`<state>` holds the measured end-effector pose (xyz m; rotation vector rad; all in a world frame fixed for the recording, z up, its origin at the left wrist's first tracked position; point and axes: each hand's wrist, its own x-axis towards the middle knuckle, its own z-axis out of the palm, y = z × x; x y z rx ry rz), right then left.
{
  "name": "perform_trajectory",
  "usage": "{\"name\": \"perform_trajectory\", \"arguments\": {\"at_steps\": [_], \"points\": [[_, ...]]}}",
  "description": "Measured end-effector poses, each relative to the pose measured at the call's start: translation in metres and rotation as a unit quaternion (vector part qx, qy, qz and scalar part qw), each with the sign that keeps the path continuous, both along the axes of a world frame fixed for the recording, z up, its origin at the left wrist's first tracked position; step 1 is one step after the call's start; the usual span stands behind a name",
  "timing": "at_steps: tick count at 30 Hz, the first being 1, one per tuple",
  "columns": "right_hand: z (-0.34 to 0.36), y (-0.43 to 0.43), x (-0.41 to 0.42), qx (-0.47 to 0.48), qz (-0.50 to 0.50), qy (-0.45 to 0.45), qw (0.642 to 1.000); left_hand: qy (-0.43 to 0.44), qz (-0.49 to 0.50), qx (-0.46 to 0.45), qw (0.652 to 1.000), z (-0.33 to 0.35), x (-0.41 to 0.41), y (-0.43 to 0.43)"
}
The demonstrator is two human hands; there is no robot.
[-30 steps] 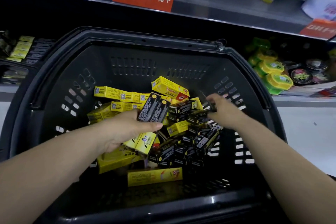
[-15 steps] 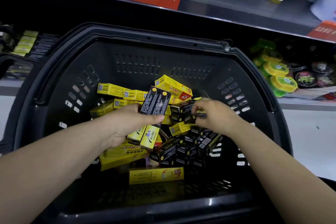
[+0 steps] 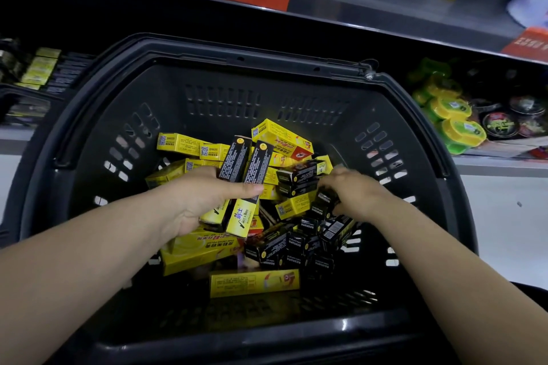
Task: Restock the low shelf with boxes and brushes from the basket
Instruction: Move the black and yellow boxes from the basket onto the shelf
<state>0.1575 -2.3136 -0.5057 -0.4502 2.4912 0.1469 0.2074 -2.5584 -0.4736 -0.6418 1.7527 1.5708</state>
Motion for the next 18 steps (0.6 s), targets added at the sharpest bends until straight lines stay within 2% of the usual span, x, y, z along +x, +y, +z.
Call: {"name": "perform_trajectory", "arguments": {"at_steps": [3,5,6,8,9,10,13,18], "points": [[0.03,-0.008,-0.003,-0.123,-0.046,0.094,0.987,0.0,0.012,0.001,1.0,0.001,-0.001,0.001],[0.05,-0.016,-0.001,-0.25,-0.12,0.09,0.957,0.003,0.007,0.013,1.0,0.003,-0.001,0.001],[0.058,-0.022,0.002,-0.322,-0.179,0.062,0.927,0.005,0.005,0.02,1.0,0.003,-0.001,0.001],[0.063,-0.033,0.01,-0.451,-0.316,-0.031,0.834,0.004,-0.001,0.021,1.0,0.003,0.0,0.001],[0.061,-0.039,0.015,-0.485,-0.37,-0.078,0.789,-0.002,-0.002,0.019,1.0,0.005,0.0,0.002],[0.058,-0.044,0.018,-0.503,-0.399,-0.109,0.759,-0.008,-0.005,0.024,1.0,0.006,0.002,0.003],[0.048,-0.056,0.026,-0.524,-0.433,-0.152,0.717,-0.013,-0.014,0.069,0.997,0.007,0.005,0.006],[0.035,-0.062,0.033,-0.523,-0.447,-0.156,0.709,-0.007,-0.057,0.058,0.997,-0.001,0.012,0.009]]}}
